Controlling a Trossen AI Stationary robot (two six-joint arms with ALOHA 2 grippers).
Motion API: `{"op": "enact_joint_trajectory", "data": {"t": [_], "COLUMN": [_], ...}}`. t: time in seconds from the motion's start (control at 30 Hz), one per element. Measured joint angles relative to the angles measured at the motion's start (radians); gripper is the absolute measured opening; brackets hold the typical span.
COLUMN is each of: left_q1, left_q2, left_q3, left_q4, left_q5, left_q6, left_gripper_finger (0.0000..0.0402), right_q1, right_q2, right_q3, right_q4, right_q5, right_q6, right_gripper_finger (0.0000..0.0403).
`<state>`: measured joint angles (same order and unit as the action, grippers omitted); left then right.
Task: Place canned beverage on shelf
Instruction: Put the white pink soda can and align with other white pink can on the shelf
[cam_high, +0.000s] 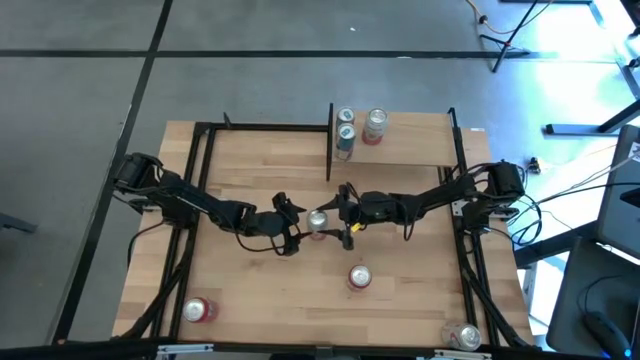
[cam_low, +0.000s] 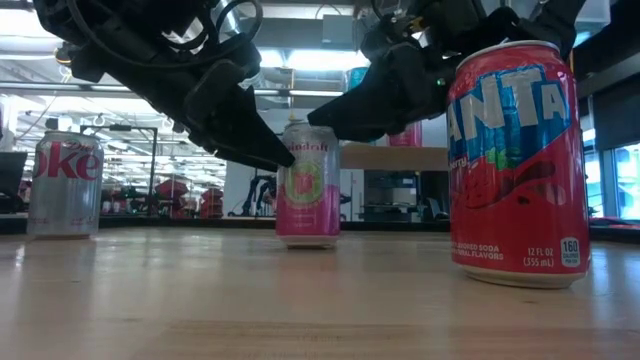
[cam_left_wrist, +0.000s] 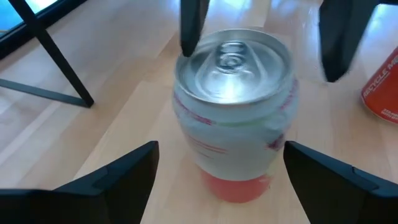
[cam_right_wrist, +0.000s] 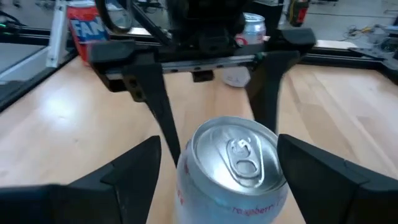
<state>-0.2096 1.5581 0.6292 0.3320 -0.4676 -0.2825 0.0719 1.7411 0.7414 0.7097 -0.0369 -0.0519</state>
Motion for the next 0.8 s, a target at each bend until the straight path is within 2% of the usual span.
{"op": "enact_joint_trajectory", "data": {"t": [0.23,0.43,0.6,0.8], "left_q1": [0.000,0.000,0.000,0.000], "left_q2": [0.000,0.000,0.000,0.000], "left_q3": [0.000,0.000,0.000,0.000], "left_q4": [-0.003,-0.001,0.000,0.011], "left_q5": [0.017,0.016,0.016,0.016], "left_q6": [0.000,0.000,0.001,0.006], "left_gripper_finger": [0.0334,0.0334,0.0334,0.0334], "right_q1": [0.001,0.000,0.000,0.000], "right_q2": [-0.043,-0.067,-0.037,0.034], "right_q3": [0.016,0.017,0.017,0.020], "right_q4": [-0.044,-0.099,-0.110,-0.029], "right_q5": [-0.045,0.041,0.042,0.032], "right_q6": [0.034,0.021,0.020,0.019], "right_gripper_finger": [0.0303,0.0303,0.0303,0.0303]}}
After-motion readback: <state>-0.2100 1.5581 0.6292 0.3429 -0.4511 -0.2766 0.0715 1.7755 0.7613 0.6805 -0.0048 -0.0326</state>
